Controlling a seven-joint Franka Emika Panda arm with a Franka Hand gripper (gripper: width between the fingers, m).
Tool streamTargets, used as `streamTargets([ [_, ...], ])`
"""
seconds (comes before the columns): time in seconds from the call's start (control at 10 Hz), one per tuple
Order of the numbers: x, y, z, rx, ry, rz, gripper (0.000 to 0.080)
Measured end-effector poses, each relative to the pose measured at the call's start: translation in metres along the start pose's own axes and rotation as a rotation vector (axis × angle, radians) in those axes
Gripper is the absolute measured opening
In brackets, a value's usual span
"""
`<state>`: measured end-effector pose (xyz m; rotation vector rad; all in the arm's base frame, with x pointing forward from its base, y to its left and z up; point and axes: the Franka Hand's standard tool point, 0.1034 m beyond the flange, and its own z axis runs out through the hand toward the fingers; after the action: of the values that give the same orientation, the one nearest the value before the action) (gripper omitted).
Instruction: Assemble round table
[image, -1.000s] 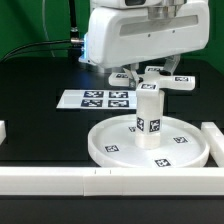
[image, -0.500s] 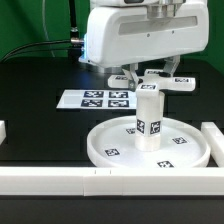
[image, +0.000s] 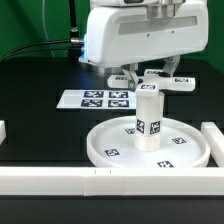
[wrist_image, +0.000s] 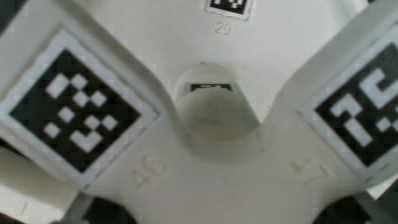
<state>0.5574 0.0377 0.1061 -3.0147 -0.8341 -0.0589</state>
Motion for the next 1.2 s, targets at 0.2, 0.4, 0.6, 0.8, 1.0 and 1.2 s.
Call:
streamTargets([
  [0.2,0.0001,0.0,0.0001,0.0,0.005,0.054,0.0448],
  [0.4,0.0006,-0.0007,0.0006,0.0,0.021,0.234,0.0448],
  [0.6,0.0012,-0.0017,0.0008,0.012,0.027,0.476,0.0449],
  [0.8,-0.0002,-0.0015,0.0012,0.043,0.03,0.75,0.0448],
  [1.0,0.0001,-0.0005,0.0011,0.073,0.034,0.925,0.0449],
  [1.2,0.0014,0.0,0.0009,0.076,0.037,1.052,0.0449],
])
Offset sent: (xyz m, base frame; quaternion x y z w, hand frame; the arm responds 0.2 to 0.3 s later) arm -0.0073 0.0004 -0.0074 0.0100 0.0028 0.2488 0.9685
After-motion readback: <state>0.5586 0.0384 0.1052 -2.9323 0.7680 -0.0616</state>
